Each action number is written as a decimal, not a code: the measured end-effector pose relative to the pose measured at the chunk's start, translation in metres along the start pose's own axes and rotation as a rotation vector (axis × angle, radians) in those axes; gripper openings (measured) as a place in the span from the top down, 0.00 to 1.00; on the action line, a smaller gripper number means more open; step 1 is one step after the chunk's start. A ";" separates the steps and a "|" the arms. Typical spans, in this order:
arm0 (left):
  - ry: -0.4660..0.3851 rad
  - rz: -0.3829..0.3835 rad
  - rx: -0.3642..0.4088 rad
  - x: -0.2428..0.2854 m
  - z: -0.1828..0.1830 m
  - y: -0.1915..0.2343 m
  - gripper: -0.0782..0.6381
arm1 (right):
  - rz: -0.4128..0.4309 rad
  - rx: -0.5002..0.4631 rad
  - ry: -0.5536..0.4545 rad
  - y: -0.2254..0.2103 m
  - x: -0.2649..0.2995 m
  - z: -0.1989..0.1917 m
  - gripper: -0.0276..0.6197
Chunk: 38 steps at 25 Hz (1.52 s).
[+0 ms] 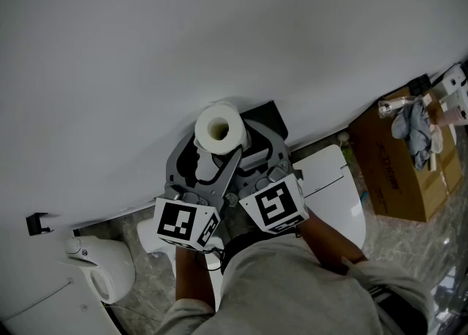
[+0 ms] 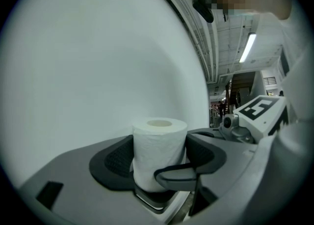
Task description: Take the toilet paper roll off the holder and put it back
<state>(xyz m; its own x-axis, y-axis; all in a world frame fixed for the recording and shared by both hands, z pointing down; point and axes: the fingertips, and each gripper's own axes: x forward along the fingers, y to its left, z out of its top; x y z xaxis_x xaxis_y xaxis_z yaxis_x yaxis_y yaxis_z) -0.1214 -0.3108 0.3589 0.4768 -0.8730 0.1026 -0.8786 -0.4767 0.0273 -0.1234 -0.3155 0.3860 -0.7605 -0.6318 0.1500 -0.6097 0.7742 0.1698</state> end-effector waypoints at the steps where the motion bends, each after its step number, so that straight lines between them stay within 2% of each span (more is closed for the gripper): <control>1: 0.006 -0.003 0.001 0.000 -0.002 0.000 0.42 | -0.006 0.002 -0.001 0.000 0.000 -0.002 0.44; 10: 0.033 -0.007 0.018 0.002 -0.005 0.001 0.42 | -0.052 -0.007 0.036 -0.004 -0.001 -0.009 0.44; 18: 0.036 0.014 0.017 -0.001 -0.007 0.000 0.42 | -0.037 0.026 0.033 -0.001 -0.002 -0.011 0.44; 30: -0.002 0.029 -0.042 -0.006 -0.010 -0.002 0.42 | 0.018 0.037 -0.013 0.009 -0.005 -0.008 0.44; 38: -0.026 0.039 -0.081 -0.024 -0.011 0.003 0.42 | -0.029 0.033 0.019 0.010 -0.014 -0.014 0.44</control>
<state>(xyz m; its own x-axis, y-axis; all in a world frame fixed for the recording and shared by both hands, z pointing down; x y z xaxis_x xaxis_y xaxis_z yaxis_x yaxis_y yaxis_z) -0.1356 -0.2899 0.3677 0.4416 -0.8937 0.0790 -0.8953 -0.4332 0.1040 -0.1153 -0.2995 0.3986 -0.7385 -0.6540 0.1640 -0.6383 0.7565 0.1423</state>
